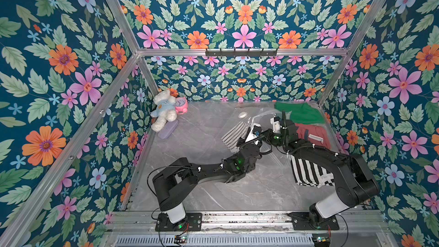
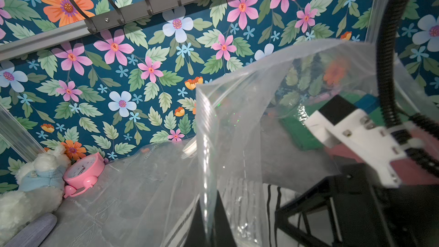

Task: Take the tank top out of the vacuum bag
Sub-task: Take out the tank top from the vacuum bag.

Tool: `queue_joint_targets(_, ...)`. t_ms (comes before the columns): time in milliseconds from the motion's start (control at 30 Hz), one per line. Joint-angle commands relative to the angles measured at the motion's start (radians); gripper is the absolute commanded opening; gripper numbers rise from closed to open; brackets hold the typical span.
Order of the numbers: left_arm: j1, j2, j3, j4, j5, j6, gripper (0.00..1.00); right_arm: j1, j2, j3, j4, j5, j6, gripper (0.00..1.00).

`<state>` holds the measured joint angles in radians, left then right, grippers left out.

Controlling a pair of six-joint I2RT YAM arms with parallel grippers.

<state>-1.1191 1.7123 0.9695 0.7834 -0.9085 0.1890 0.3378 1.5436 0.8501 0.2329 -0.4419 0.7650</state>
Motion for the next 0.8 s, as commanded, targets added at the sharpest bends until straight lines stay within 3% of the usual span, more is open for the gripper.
queue_joint_targets(0, 0.002, 0.009, 0.008, -0.020, -0.004, -0.006, 0.00, -0.027, -0.040, -0.003, -0.052, 0.008, -0.038, 0.00)
queue_joint_targets(200, 0.002, 0.037, 0.003, -0.032, 0.056, -0.005, 0.00, -0.087, -0.097, -0.031, -0.114, 0.011, -0.057, 0.00)
queue_joint_targets(767, 0.000, 0.053, -0.021, -0.129, 0.085, -0.043, 0.00, -0.221, -0.266, -0.097, -0.274, 0.042, -0.072, 0.00)
